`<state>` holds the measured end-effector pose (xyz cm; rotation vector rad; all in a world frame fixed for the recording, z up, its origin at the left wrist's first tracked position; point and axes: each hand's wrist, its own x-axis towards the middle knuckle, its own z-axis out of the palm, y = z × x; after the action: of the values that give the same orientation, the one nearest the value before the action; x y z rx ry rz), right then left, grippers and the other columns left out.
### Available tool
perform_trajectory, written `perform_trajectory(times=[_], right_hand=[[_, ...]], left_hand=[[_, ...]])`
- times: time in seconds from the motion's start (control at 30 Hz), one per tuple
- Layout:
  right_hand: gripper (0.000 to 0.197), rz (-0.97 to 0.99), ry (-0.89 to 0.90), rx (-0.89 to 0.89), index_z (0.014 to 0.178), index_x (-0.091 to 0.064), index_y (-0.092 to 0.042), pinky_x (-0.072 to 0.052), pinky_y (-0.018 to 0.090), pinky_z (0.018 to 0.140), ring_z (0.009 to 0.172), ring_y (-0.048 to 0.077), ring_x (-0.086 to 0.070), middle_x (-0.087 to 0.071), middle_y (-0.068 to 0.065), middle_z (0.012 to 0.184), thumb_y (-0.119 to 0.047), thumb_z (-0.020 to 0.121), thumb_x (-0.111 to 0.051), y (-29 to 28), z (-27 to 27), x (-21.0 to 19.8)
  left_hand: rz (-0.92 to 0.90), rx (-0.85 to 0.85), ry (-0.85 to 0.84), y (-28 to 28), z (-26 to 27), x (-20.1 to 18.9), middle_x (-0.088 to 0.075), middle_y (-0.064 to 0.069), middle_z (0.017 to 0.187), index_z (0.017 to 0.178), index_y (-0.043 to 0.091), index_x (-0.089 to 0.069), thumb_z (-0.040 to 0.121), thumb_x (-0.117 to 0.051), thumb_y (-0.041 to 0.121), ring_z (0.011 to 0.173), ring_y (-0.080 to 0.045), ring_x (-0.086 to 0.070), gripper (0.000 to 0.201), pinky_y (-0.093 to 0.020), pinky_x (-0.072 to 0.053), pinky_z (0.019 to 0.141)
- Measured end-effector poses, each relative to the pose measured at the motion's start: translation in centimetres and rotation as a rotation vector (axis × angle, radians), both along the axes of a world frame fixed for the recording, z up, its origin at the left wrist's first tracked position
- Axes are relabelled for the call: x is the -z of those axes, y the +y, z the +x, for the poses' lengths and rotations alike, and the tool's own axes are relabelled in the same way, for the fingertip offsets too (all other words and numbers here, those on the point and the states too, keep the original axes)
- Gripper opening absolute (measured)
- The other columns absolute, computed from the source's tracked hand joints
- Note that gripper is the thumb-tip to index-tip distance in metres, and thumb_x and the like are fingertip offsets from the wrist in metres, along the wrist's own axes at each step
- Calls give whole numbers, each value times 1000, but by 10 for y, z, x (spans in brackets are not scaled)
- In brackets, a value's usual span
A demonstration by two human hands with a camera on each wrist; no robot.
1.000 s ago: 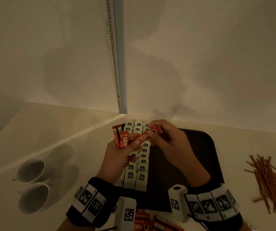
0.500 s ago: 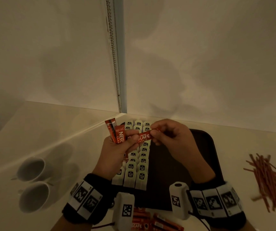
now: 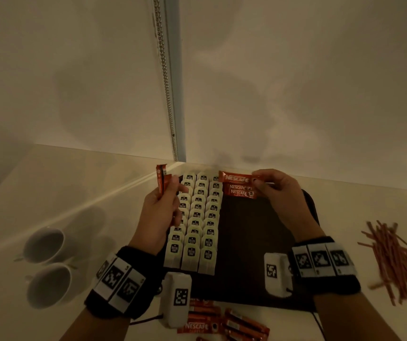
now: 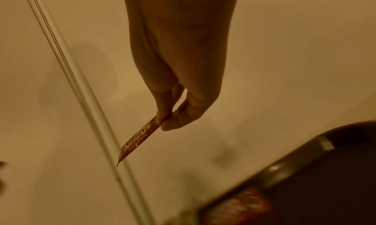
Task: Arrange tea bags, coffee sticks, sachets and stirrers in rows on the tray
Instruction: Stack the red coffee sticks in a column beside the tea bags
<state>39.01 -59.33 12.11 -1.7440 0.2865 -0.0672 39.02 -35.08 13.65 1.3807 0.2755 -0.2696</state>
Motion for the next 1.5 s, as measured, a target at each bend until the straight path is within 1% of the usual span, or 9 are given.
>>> perform_trajectory(times=[0.13, 0.23, 0.37, 0.8, 0.97, 1.2, 1.3, 1.37, 1.5], right_hand=[[22, -130, 127, 118, 84, -64, -24, -54, 29, 78, 93, 20, -64, -67, 8, 102, -3, 86, -62, -31, 14, 52], [19, -276, 274, 95, 83, -62, -27, -49, 25, 69, 81, 14, -61, -67, 7, 103, -8, 85, -65, -39, 19, 85], [14, -339, 353, 65, 87, -61, -26, -53, 38, 88, 96, 16, -61, -65, 1, 105, -14, 83, -68, -32, 26, 106], [21, -456, 394, 173, 107, -62, -12, -41, 22, 83, 91, 8, -49, -61, 4, 109, -13, 86, -65, -18, 44, 110], [22, -498, 391, 173, 107, -60, -10, -41, 22, 82, 92, 9, -50, -59, 4, 109, -13, 86, -65, -18, 46, 113], [28, -466, 270, 211, 109, -56, -8, -42, 24, 74, 93, 14, -54, -59, 10, 111, -23, 87, -65, -12, 44, 100], [23, -159, 126, 71, 107, -57, -14, -51, 31, 85, 98, 18, -60, -62, 2, 106, -31, 92, -56, 16, 31, 57], [23, 53, 58, -165, 107, -59, -15, -54, 27, 77, 89, 13, -61, -63, -2, 97, -31, 92, -53, 37, 14, 24], [18, 59, -27, -415, 104, -61, -14, -49, 18, 67, 79, 5, -59, -62, -1, 93, -15, 87, -62, 61, -13, -7]], left_hand=[[-178, -5, 174, 6, 1, 8, -39, 4, 60, 93, 17, -49, 96, -40, 19, 47, -11, -34, 10, -23, -30, 42], [-243, 9, 224, 9, -2, 14, -46, 0, 62, 94, 13, -49, 94, -35, 13, 48, -12, -37, 14, -22, -32, 41], [-212, 0, 235, 10, -4, 18, -54, -4, 69, 100, 7, -57, 96, -37, 12, 51, -13, -50, 21, -23, -42, 43], [-177, -3, 251, 8, -3, 19, -53, -5, 71, 97, 5, -62, 98, -36, 11, 56, -13, -53, 26, -20, -48, 46], [-81, 87, 191, 7, -7, 18, -60, -6, 82, 100, 14, -68, 99, -45, 17, 67, -15, -60, 23, -23, -54, 55], [124, 177, 57, 4, -9, 16, -72, -2, 81, 107, 17, -67, 91, -59, 23, 58, -14, -64, 18, -21, -50, 51], [200, 184, -29, 3, -9, 12, -74, -6, 82, 100, 11, -70, 84, -69, 15, 56, -16, -64, 17, -26, -57, 60], [235, 192, -48, 1, -8, 10, -74, -6, 81, 96, 8, -70, 79, -73, 8, 56, -16, -65, 17, -25, -57, 61], [255, 208, -107, -1, -8, 3, -73, -8, 81, 94, 6, -70, 76, -77, 10, 59, -20, -68, 19, -23, -57, 61]])
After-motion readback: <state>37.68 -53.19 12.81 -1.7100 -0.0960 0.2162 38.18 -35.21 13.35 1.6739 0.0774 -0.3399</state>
